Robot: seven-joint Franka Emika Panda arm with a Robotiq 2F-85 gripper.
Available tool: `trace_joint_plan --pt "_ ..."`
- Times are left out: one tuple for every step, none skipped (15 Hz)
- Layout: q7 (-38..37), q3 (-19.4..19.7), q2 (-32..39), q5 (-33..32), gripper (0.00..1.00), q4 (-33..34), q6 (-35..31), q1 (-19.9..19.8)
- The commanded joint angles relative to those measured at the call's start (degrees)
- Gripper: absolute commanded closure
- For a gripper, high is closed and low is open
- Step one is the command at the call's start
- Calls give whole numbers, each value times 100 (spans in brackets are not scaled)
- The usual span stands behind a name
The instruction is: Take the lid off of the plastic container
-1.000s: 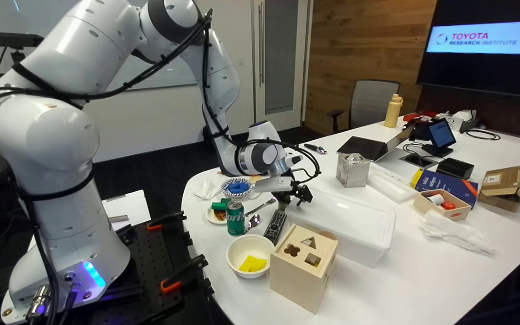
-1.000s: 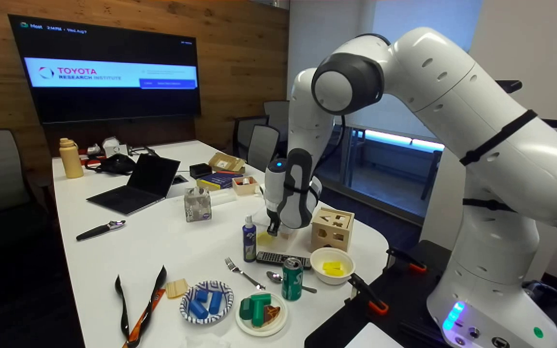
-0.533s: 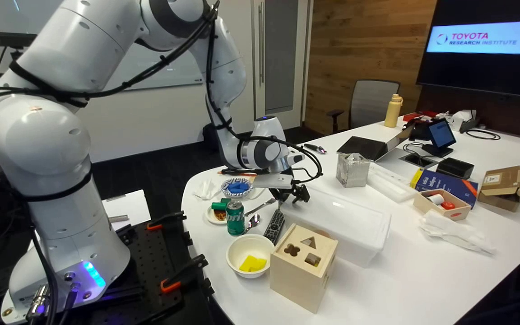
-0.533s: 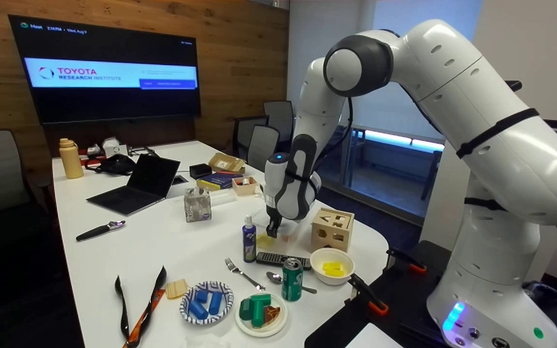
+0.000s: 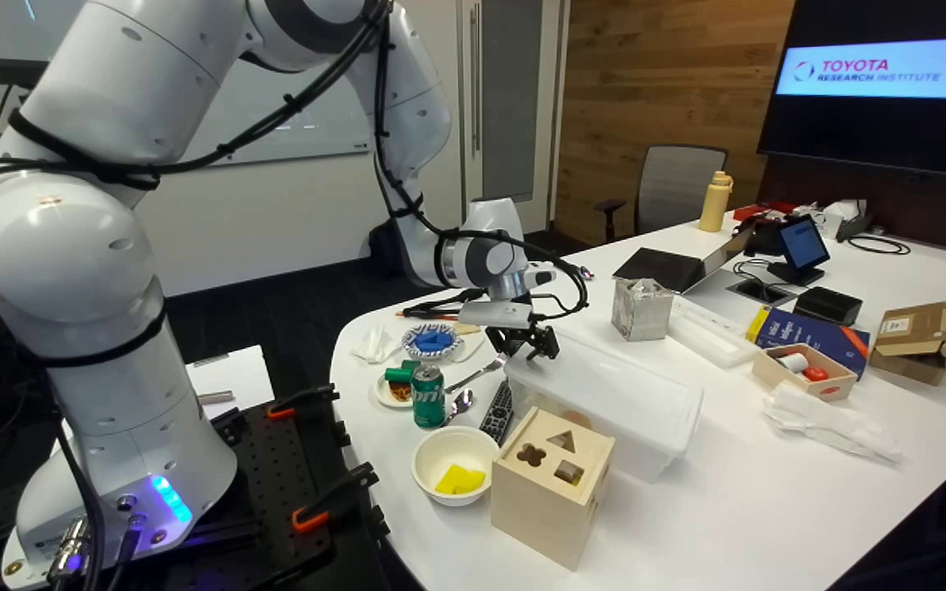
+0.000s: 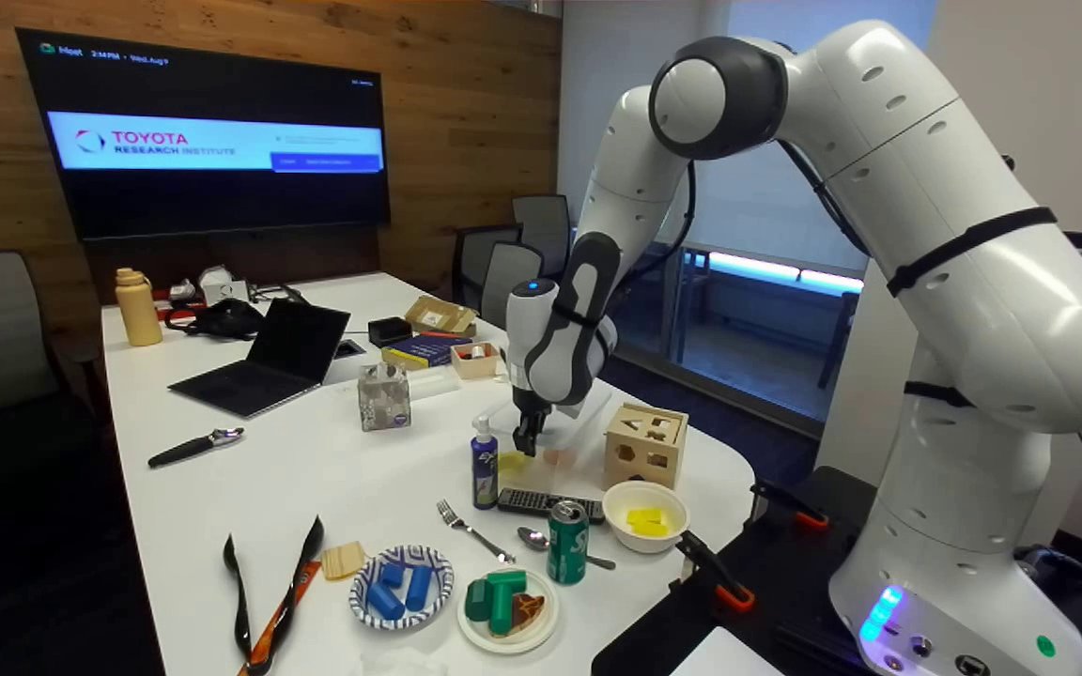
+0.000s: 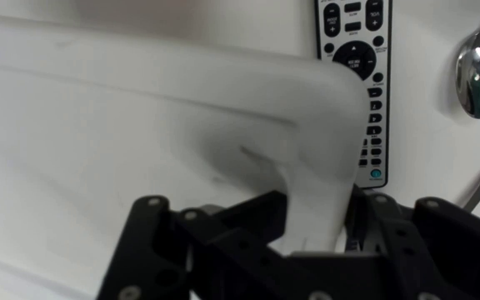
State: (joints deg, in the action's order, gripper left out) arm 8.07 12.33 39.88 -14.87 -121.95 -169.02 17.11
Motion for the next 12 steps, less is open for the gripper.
trace_joint_plan --pt "370 -724 -375 14 90 11 711 -760" --pt "490 -957 -414 87 90 32 901 -999" --pt "640 -1182 -428 168 90 74 1094 -1235" --pt "758 -1362 -437 245 90 114 1268 -1427" --pt "908 -1546 -440 337 90 150 1432 -1636" --pt "1059 -1711 -439 437 90 191 1614 -1819" --pt "1193 -1833 -430 538 90 234 1777 -1967" --pt "1349 -1962 -423 649 90 278 1939 -2116" --pt "1478 -2050 -415 734 90 324 2088 -2224" --pt "1594 -2115 -409 815 90 361 2222 -2312" --pt "1748 -2204 -394 908 90 407 2373 -2423" --pt "1833 -2238 -384 975 90 456 2529 -2473"
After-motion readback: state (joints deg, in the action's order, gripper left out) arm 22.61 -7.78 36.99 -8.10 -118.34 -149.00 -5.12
